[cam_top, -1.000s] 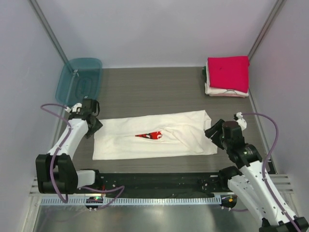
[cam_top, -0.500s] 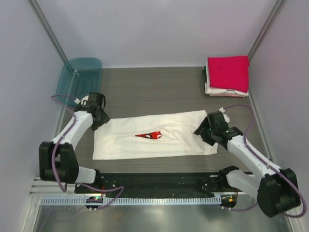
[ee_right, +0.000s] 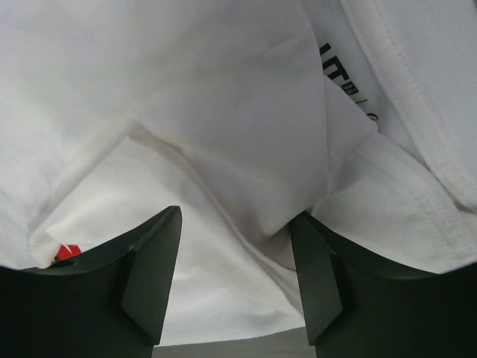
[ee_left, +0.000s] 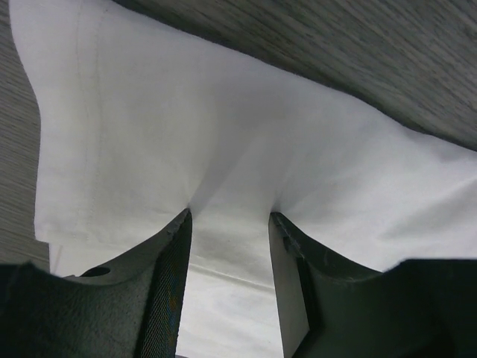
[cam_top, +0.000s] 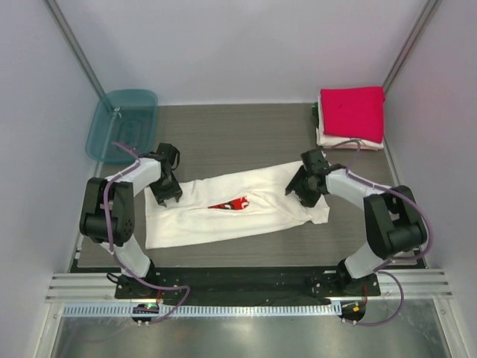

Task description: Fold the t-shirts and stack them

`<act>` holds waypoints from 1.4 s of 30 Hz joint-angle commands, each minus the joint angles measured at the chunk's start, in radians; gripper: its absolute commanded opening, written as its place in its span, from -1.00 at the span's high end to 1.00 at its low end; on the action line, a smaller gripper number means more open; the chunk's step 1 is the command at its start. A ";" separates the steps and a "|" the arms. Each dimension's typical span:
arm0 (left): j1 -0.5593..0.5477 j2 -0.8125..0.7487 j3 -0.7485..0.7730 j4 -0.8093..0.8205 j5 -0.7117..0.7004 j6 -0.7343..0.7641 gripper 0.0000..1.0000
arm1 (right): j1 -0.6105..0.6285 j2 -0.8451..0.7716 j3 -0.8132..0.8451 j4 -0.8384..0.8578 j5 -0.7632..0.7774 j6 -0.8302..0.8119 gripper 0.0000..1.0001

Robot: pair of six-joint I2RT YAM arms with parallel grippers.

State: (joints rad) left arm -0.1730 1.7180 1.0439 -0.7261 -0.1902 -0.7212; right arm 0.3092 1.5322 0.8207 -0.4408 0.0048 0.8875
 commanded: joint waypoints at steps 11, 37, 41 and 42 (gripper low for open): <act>-0.229 -0.221 -0.409 0.146 0.388 -0.394 0.01 | -0.016 0.868 1.020 -0.191 -0.115 -0.206 -0.28; -0.960 -0.380 -0.196 0.007 0.152 -0.847 -0.06 | -0.024 1.154 1.506 -0.067 -0.284 -0.156 -0.33; -1.010 -0.478 -0.104 -0.226 -0.027 -0.811 -0.05 | -0.038 1.059 1.508 -0.067 -0.327 -0.136 -0.33; -1.020 -0.501 -0.093 -0.257 -0.058 -0.808 -0.06 | -0.039 1.034 1.503 -0.065 -0.342 -0.137 -0.34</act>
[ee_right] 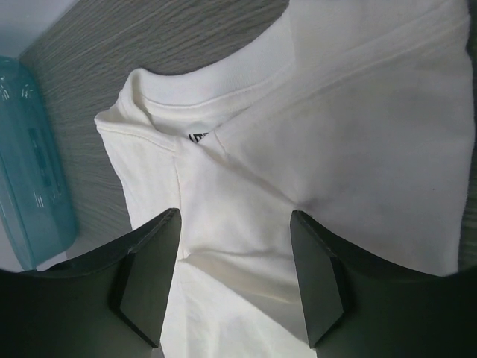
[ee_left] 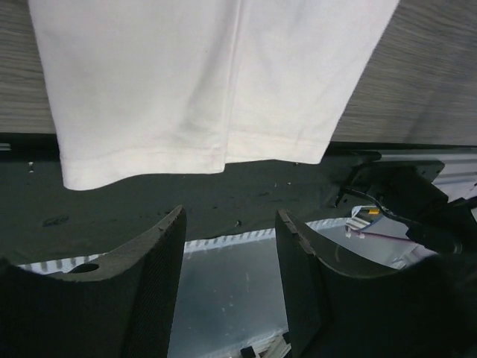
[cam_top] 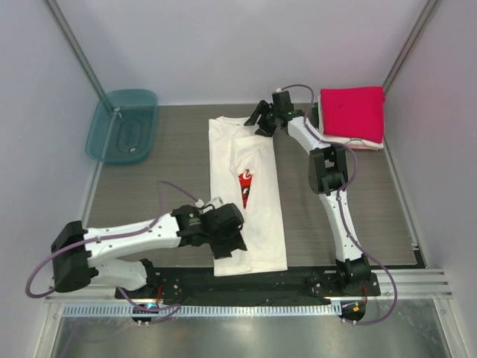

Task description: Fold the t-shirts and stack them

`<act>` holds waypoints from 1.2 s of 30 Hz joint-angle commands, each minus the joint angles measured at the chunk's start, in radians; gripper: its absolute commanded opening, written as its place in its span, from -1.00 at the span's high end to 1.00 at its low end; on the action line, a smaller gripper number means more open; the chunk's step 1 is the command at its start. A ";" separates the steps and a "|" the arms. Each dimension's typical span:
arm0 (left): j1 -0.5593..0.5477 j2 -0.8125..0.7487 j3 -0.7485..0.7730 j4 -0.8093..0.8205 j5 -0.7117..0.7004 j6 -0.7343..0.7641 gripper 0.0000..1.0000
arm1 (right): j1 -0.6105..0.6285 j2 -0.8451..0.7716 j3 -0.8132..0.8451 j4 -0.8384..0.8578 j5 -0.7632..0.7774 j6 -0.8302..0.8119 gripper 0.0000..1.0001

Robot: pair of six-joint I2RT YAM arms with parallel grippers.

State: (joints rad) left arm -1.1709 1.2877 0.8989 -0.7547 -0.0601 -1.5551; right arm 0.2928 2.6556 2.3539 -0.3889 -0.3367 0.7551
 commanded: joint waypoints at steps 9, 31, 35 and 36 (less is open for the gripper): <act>-0.036 -0.364 -0.113 -0.213 -0.236 0.001 -0.06 | -0.040 -0.621 -0.520 -0.145 0.048 -0.085 -0.34; -0.113 -0.380 -0.419 0.021 -0.248 -0.085 -0.06 | 0.727 -1.788 -1.883 -0.285 0.429 0.536 -0.20; -0.119 -0.369 -0.425 0.034 -0.250 -0.085 -0.05 | 0.821 -1.706 -1.909 -0.220 0.450 0.589 -0.13; -0.121 -0.370 -0.426 0.034 -0.251 -0.085 -0.05 | 0.833 -1.680 -1.915 -0.217 0.464 0.607 -0.13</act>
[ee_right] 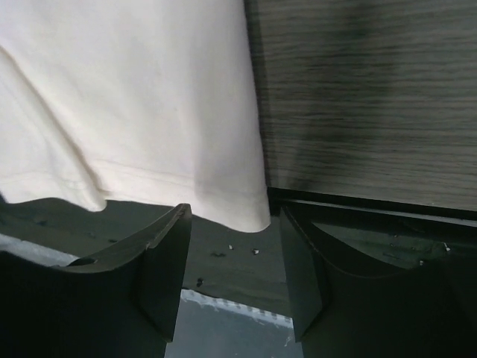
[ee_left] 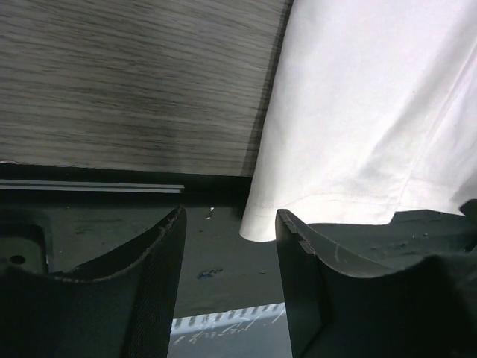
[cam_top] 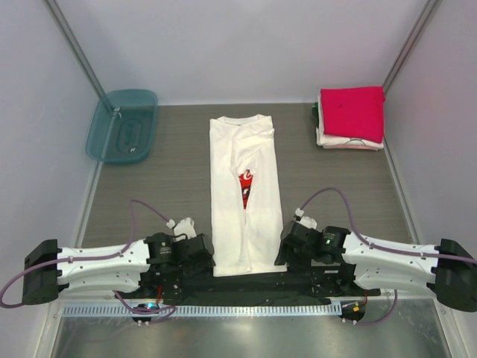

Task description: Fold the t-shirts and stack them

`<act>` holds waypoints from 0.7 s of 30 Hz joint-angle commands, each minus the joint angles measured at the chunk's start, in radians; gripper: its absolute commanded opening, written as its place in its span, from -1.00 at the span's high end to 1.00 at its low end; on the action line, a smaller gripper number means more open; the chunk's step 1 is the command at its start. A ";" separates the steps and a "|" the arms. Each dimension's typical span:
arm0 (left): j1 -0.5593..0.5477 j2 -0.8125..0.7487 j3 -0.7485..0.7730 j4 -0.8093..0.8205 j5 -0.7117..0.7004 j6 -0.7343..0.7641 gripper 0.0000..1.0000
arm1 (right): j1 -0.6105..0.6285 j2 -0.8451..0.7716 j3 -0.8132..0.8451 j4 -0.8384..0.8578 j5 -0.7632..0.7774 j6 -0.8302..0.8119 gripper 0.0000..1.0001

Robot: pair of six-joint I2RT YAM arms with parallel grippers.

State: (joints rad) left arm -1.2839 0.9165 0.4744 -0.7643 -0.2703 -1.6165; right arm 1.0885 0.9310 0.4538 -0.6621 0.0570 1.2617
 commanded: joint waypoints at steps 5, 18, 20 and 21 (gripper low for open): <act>-0.009 -0.010 -0.037 0.086 -0.038 -0.029 -0.05 | 0.074 0.065 -0.044 0.081 0.089 0.117 -0.04; -0.009 0.002 -0.089 0.160 -0.010 -0.077 -0.05 | 0.074 0.074 -0.095 0.140 0.106 0.103 0.28; -0.009 0.010 -0.097 0.186 0.008 -0.082 -0.04 | 0.074 0.071 -0.099 0.144 0.110 0.102 0.29; -0.011 0.018 -0.105 0.195 0.014 -0.083 -0.04 | 0.074 0.066 -0.101 0.145 0.110 0.103 0.30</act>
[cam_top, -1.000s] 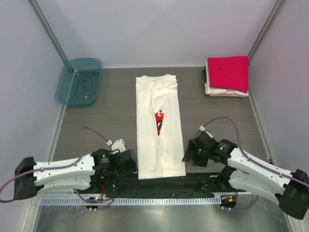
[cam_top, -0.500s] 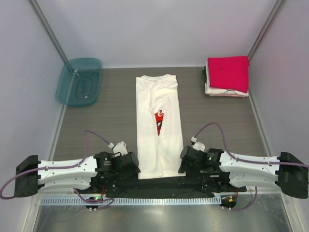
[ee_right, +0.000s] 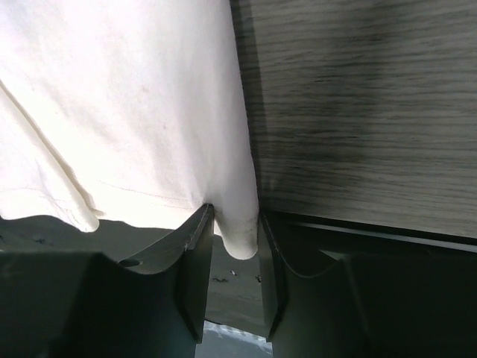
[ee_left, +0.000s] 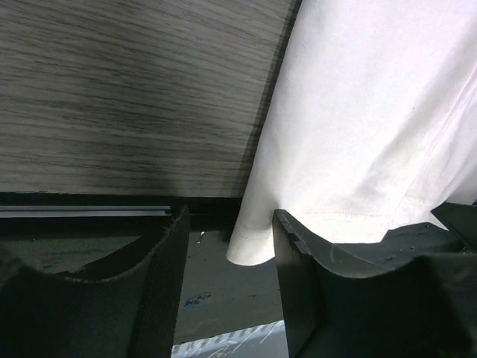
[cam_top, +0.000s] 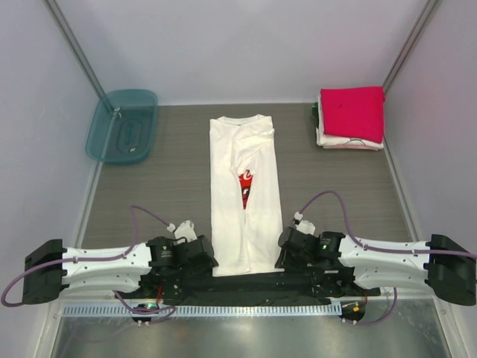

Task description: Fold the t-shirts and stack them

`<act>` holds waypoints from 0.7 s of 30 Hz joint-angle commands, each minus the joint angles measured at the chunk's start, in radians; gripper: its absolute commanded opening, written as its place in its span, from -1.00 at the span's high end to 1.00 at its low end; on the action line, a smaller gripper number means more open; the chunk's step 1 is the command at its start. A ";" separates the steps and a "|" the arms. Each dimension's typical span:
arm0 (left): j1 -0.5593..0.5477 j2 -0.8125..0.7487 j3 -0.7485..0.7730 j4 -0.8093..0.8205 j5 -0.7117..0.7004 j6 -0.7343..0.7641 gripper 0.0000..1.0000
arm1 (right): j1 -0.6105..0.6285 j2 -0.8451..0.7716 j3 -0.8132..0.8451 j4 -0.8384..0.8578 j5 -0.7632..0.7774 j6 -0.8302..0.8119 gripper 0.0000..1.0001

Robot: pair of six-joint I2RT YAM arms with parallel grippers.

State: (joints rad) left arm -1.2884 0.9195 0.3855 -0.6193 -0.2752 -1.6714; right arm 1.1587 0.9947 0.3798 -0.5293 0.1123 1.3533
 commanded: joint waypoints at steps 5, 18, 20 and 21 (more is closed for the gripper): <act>-0.018 0.039 -0.016 0.081 0.031 -0.051 0.14 | 0.004 -0.010 -0.039 0.015 0.063 0.013 0.31; -0.060 0.039 0.036 0.027 -0.015 -0.080 0.99 | 0.004 -0.021 -0.032 0.012 0.056 0.006 0.98; -0.060 0.041 0.078 -0.063 -0.045 -0.079 1.00 | 0.004 -0.018 0.007 -0.008 0.055 -0.003 0.98; -0.061 0.044 0.120 -0.095 -0.061 -0.077 1.00 | 0.004 -0.018 0.024 -0.017 0.062 -0.011 0.98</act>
State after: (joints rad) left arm -1.3407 0.9710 0.4114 -0.5995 -0.2783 -1.7309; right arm 1.1622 0.9634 0.3614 -0.4950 0.1089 1.3632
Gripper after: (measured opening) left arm 0.009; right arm 0.057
